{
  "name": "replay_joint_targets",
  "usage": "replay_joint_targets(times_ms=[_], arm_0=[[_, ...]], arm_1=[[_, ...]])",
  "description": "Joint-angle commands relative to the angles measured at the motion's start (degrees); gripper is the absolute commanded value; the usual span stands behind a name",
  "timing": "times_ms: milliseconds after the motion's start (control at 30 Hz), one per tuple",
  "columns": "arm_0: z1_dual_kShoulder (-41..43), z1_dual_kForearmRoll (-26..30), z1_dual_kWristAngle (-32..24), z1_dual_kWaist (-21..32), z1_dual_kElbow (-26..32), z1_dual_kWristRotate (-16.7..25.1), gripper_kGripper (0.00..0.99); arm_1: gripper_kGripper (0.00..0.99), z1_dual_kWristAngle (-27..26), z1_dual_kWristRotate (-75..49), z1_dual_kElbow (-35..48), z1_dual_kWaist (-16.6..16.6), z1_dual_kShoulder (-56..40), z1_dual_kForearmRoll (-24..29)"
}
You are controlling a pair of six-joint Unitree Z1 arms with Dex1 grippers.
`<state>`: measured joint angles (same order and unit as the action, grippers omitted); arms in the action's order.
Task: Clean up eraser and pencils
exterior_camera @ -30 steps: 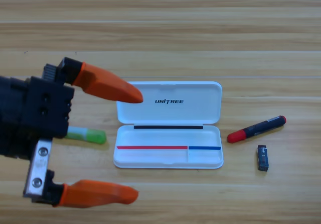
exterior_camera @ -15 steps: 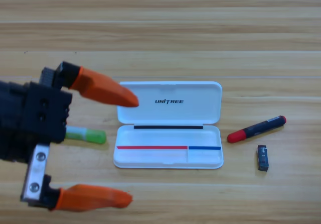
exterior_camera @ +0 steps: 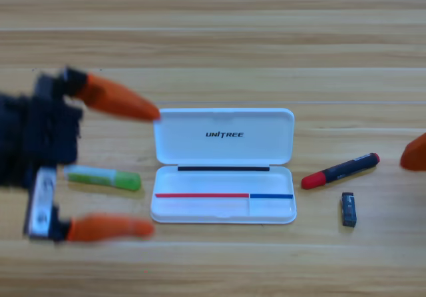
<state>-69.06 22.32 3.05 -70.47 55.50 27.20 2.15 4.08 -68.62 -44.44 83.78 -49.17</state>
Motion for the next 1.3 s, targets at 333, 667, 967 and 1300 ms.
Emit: replay_joint_targets(times_ms=[333,667,967,1300], arm_0=[[-4.7,11.6,4.9,29.6,8.7,30.5,0.965],[-19.8,22.5,-0.8,43.3,18.8,41.9,0.973],[-28.7,26.4,-1.8,45.3,21.8,43.7,0.979],[-33.9,30.2,-4.9,45.3,23.2,42.6,0.989]], arm_1=[[0.99,-4.1,21.8,-5.5,1.2,24.8,-0.8],[0.945,-2.1,28.4,-8.5,1.2,34.3,-0.7],[0.857,-0.6,28.9,-10.0,1.2,38.7,-0.7],[0.65,-2.1,28.4,-10.0,1.2,40.2,-0.5]])
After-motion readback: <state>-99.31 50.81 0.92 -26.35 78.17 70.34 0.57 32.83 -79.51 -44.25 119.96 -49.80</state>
